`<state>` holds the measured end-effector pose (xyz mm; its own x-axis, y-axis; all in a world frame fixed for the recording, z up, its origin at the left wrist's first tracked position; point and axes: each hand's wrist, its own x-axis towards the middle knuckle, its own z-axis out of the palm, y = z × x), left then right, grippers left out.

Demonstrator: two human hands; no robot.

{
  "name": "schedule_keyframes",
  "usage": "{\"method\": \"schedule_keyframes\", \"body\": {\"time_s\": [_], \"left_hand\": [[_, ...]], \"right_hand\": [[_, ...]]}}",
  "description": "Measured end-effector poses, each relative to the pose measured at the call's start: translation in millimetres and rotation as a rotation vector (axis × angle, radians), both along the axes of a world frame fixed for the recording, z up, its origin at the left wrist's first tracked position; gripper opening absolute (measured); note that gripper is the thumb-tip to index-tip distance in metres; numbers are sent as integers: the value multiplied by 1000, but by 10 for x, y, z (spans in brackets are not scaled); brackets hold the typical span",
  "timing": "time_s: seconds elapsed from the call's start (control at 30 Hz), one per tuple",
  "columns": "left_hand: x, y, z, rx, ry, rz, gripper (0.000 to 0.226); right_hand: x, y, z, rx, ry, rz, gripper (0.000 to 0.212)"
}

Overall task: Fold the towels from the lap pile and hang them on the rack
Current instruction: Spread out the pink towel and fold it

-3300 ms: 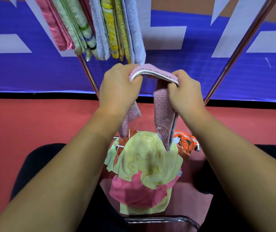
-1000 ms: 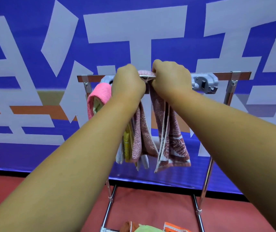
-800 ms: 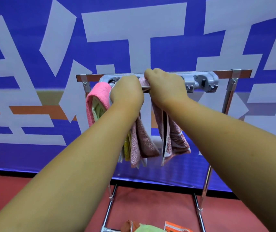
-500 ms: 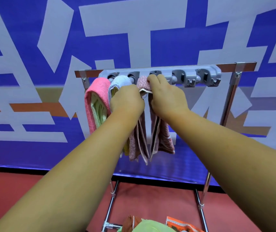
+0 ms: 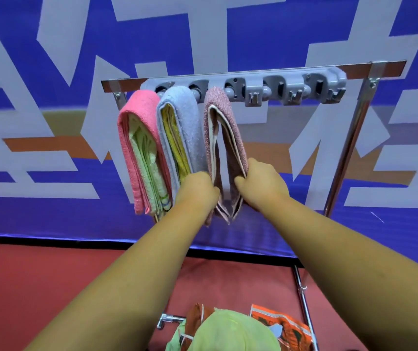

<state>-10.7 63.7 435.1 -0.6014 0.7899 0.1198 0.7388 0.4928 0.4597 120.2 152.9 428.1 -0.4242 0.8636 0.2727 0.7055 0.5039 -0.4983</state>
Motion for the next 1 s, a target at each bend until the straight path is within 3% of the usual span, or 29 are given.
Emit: {"method": "schedule_keyframes", "body": {"time_s": [0.33, 0.53, 0.63, 0.83, 1.0], "left_hand": [[-194, 240, -763, 20, -182, -90, 42], [-149, 10, -958, -92, -239, -166, 17], [-214, -16, -1217, -166, -240, -184, 11], [-220, -67, -1920, -252, -426, -161, 10], [-214, -108, -2593, -362, -548, -129, 13]], "right_hand": [[-90, -93, -386, -65, -25, 145, 30], [-132, -87, -817, -184, -119, 348, 22], [-71, -60, -1100, -249, -171, 276, 36], [-79, -73, -1859, -427, -180, 108, 49], [-34, -105, -2579, -655, -219, 77, 23]]}}
